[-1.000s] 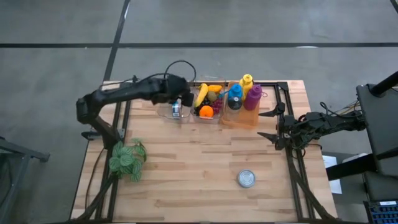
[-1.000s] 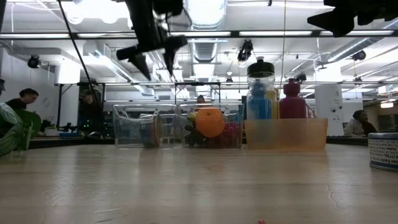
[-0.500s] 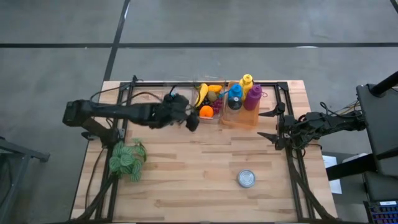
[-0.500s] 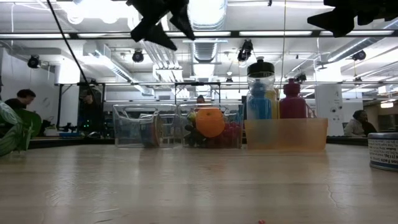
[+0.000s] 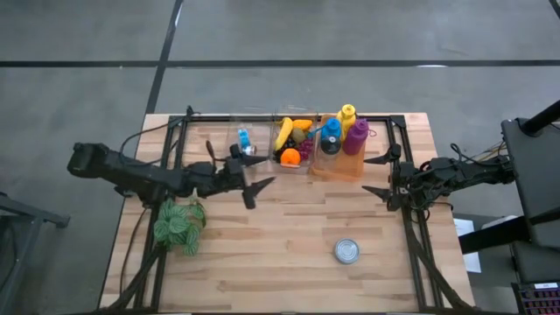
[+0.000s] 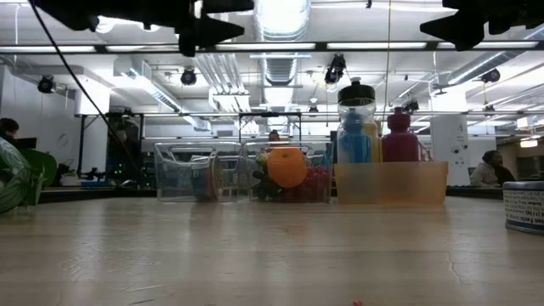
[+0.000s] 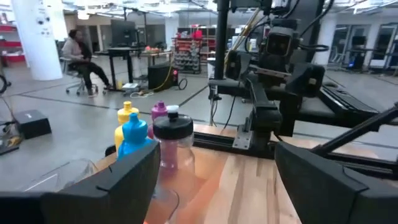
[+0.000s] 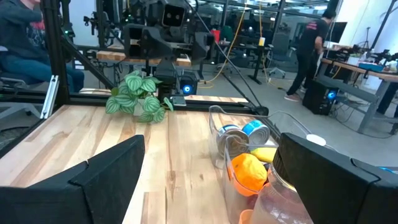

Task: Pick & Place Food Item
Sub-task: Put the blue tuna can into the left transparent bin

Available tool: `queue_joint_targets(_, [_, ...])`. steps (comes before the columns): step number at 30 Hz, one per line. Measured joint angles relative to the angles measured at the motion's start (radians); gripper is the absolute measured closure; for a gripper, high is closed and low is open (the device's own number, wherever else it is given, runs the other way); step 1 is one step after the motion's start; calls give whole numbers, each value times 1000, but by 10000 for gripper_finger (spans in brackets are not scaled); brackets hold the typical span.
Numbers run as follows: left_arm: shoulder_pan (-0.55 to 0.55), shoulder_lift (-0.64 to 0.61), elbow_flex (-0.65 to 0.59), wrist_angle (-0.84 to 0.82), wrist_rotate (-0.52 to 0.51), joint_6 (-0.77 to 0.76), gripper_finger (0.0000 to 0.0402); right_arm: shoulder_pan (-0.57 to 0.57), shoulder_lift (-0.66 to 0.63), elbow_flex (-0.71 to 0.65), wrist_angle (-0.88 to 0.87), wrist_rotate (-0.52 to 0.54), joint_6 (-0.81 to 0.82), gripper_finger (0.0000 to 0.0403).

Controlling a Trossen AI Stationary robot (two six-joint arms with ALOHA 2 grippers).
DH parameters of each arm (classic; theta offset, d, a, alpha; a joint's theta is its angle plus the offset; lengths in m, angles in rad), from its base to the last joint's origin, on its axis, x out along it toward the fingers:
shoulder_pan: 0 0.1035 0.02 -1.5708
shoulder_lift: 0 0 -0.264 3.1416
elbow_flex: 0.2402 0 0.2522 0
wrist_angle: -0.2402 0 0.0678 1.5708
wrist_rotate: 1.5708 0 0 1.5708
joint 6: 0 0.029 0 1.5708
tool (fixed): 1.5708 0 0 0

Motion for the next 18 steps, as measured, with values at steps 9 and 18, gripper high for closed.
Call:
queue_joint_targets(9, [-9,-108,-63,-145,58,-50,80,0,0,0,0,0,0,32])
queue_joint_targets(18, [-9,-119,-60,-194,58,-72,80,0,0,0,0,0,1,32])
